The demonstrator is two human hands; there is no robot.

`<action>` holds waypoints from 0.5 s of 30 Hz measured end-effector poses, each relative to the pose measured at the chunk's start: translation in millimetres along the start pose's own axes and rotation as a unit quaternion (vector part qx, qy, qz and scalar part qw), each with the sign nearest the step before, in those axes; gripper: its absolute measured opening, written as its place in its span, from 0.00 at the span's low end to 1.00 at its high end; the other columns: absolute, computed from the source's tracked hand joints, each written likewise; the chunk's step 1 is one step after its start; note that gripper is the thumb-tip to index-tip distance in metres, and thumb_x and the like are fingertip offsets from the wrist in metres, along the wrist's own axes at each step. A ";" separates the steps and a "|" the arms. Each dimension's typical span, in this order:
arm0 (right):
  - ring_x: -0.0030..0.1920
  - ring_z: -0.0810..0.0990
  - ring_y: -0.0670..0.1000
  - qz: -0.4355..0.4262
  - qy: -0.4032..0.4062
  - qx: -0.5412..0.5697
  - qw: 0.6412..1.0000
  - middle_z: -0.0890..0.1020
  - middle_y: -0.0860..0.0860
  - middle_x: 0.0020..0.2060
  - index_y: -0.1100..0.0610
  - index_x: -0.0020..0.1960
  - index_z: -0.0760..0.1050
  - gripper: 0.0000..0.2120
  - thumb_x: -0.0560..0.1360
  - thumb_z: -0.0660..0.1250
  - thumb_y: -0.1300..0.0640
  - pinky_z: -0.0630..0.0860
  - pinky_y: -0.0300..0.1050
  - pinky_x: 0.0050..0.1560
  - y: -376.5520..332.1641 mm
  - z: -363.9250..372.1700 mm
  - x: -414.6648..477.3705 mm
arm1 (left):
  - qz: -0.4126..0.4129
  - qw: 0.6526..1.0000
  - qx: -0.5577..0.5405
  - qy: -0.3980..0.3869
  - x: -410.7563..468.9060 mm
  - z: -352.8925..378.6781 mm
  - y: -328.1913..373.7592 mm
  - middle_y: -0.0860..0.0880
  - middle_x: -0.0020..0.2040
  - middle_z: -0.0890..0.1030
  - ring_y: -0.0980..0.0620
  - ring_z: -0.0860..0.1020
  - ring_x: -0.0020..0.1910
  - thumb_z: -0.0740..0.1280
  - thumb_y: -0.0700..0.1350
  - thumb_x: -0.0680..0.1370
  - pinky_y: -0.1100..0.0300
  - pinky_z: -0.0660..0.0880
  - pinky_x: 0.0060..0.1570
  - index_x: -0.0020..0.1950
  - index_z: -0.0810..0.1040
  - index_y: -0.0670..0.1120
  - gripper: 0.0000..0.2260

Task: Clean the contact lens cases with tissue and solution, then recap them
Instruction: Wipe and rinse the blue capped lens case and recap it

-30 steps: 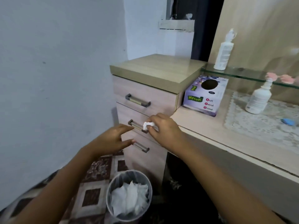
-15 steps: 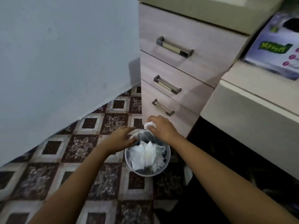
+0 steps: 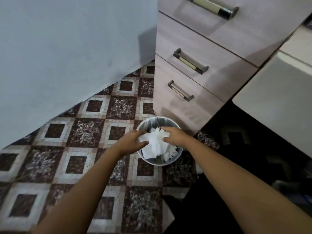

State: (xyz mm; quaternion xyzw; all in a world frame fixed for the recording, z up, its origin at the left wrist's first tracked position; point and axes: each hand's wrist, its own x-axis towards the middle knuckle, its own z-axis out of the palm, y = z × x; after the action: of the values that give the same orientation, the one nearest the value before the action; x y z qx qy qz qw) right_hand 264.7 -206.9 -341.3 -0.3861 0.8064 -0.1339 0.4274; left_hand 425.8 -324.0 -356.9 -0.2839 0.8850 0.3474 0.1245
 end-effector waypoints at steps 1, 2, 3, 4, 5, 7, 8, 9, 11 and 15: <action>0.69 0.66 0.53 -0.001 -0.003 -0.011 1.000 0.63 0.54 0.72 0.56 0.74 0.58 0.28 0.77 0.63 0.59 0.65 0.42 0.65 1.0 -2.8 -2.6 | -0.001 1.000 0.002 0.001 -0.9 -0.7 0.4 0.44 0.67 0.72 0.47 0.70 0.64 0.64 0.53 0.78 0.60 0.65 0.61 0.71 0.68 0.48 0.23; 0.70 0.65 0.53 -0.002 -0.003 -0.022 1.000 0.63 0.53 0.73 0.57 0.74 0.58 0.28 0.77 0.63 0.58 0.64 0.41 0.65 1.5 -6.4 -5.1 | -0.003 1.000 0.005 0.004 -1.4 -2.0 1.2 0.44 0.66 0.72 0.47 0.70 0.64 0.64 0.53 0.78 0.60 0.65 0.61 0.71 0.68 0.47 0.23; 0.70 0.65 0.53 -0.005 0.001 -0.030 1.000 0.63 0.53 0.73 0.57 0.74 0.58 0.28 0.77 0.63 0.57 0.64 0.41 0.65 1.4 -10.2 -7.0 | -0.003 1.000 0.009 0.007 -1.5 -4.1 2.2 0.44 0.66 0.72 0.48 0.70 0.64 0.64 0.53 0.78 0.60 0.65 0.61 0.70 0.68 0.47 0.23; 0.69 0.66 0.52 -0.008 0.008 -0.032 0.999 0.64 0.53 0.72 0.56 0.74 0.58 0.28 0.77 0.63 0.56 0.65 0.40 0.63 0.6 -15.2 -9.6 | -0.001 1.000 0.014 0.011 -1.5 -7.9 4.9 0.45 0.67 0.72 0.48 0.70 0.64 0.64 0.54 0.78 0.59 0.65 0.61 0.70 0.68 0.46 0.23; 0.68 0.68 0.53 -0.014 0.015 -0.032 0.999 0.65 0.53 0.72 0.55 0.74 0.58 0.28 0.77 0.63 0.55 0.65 0.40 0.62 -0.6 -19.7 -12.1 | 0.002 1.000 0.018 0.015 -1.6 -12.4 7.7 0.45 0.67 0.71 0.48 0.70 0.65 0.64 0.54 0.77 0.58 0.65 0.62 0.71 0.68 0.46 0.24; 0.66 0.70 0.54 -0.037 0.032 -0.042 0.998 0.67 0.54 0.70 0.53 0.74 0.60 0.27 0.77 0.63 0.53 0.67 0.42 0.62 -6.2 -31.2 -18.0 | 0.012 0.999 0.029 0.026 0.2 -23.8 13.8 0.46 0.68 0.71 0.48 0.70 0.65 0.63 0.56 0.77 0.57 0.66 0.63 0.71 0.67 0.47 0.25; 0.66 0.70 0.54 -0.050 0.039 -0.049 0.997 0.68 0.54 0.70 0.53 0.73 0.60 0.26 0.77 0.63 0.53 0.67 0.43 0.63 -9.7 -36.6 -20.7 | 0.018 0.999 0.035 0.033 1.2 -30.1 17.6 0.46 0.68 0.71 0.49 0.70 0.65 0.63 0.56 0.77 0.57 0.66 0.62 0.71 0.67 0.47 0.25; 0.67 0.69 0.54 -0.064 0.050 -0.055 0.995 0.68 0.54 0.70 0.53 0.73 0.61 0.26 0.77 0.63 0.53 0.66 0.43 0.64 -14.0 -43.4 -24.6 | 0.023 0.998 0.039 0.042 2.0 -37.6 22.9 0.46 0.68 0.71 0.49 0.71 0.64 0.63 0.56 0.77 0.57 0.67 0.62 0.71 0.67 0.47 0.25; 0.70 0.65 0.52 -0.091 0.076 -0.062 0.991 0.65 0.54 0.72 0.54 0.73 0.60 0.27 0.77 0.63 0.52 0.62 0.42 0.67 -22.9 -57.5 -31.3 | 0.031 0.997 0.040 0.060 1.6 -53.1 36.5 0.45 0.68 0.71 0.49 0.71 0.64 0.64 0.55 0.77 0.58 0.67 0.61 0.71 0.67 0.46 0.25; 0.72 0.61 0.51 -0.144 0.132 -0.127 0.973 0.63 0.53 0.73 0.56 0.74 0.59 0.26 0.78 0.61 0.51 0.56 0.42 0.70 -47.0 -93.1 -48.3 | 0.065 0.991 0.056 0.103 -2.3 -90.6 67.5 0.45 0.68 0.71 0.49 0.72 0.64 0.64 0.54 0.77 0.55 0.68 0.63 0.71 0.67 0.47 0.24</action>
State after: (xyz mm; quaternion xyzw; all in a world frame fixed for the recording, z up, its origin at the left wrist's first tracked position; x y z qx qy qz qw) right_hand 231.0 -213.1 -231.6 -0.5279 0.8022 -0.1400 0.2411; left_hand 385.8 -344.9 -253.3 -0.2521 0.9278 0.2737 0.0256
